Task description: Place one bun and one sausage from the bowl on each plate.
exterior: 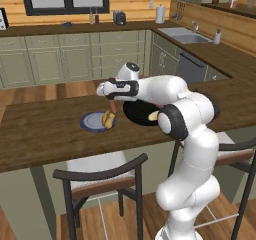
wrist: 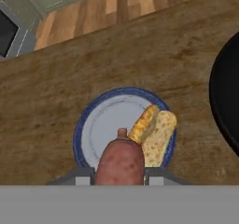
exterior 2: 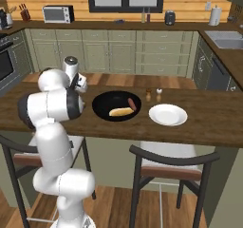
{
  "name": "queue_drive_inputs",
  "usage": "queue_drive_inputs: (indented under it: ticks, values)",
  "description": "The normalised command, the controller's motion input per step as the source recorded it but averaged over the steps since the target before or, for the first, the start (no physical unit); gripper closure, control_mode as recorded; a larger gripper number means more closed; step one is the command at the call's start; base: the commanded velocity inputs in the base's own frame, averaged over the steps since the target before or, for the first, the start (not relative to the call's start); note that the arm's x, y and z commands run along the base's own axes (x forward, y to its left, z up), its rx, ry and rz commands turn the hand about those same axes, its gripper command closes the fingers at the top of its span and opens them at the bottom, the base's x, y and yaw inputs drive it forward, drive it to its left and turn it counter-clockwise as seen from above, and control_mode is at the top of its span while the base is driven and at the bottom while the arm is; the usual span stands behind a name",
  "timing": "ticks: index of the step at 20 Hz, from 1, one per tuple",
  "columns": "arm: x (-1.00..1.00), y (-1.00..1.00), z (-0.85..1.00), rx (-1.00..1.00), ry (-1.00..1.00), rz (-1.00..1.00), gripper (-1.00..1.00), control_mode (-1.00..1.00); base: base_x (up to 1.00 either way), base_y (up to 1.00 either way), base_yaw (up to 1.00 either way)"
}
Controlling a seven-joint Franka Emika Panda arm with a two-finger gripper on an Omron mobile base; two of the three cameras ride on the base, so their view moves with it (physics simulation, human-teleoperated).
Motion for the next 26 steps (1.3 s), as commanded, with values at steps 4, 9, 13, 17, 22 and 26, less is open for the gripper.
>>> queue_drive_inputs:
  ticks: [4,9,13,17,22,26]
  values:
    - [0.17,0.95,-0.56,-0.14,0.07,0.00,1.00,-1.00,0.00,0.00,0.00]
    - [0.13,0.75,-0.44,-0.01,0.14,-0.01,1.00,-1.00,0.00,0.00,0.00]
    - [0.68,-0.10,-0.10,0.00,0.00,0.00,-1.00,-1.00,0.00,0.00,0.00]
    - [0.44,-0.17,-0.09,-0.02,0.05,0.00,-1.00,-1.00,0.00,0.00,0.00]
    - [-0.01,-0.05,-0.17,-0.09,0.03,0.00,-1.00,-1.00,0.00,0.00,0.00]
    - [-0.24,-0.59,0.91,0.16,-0.21,-0.04,-1.00,-1.00,0.00,0.00,0.00]
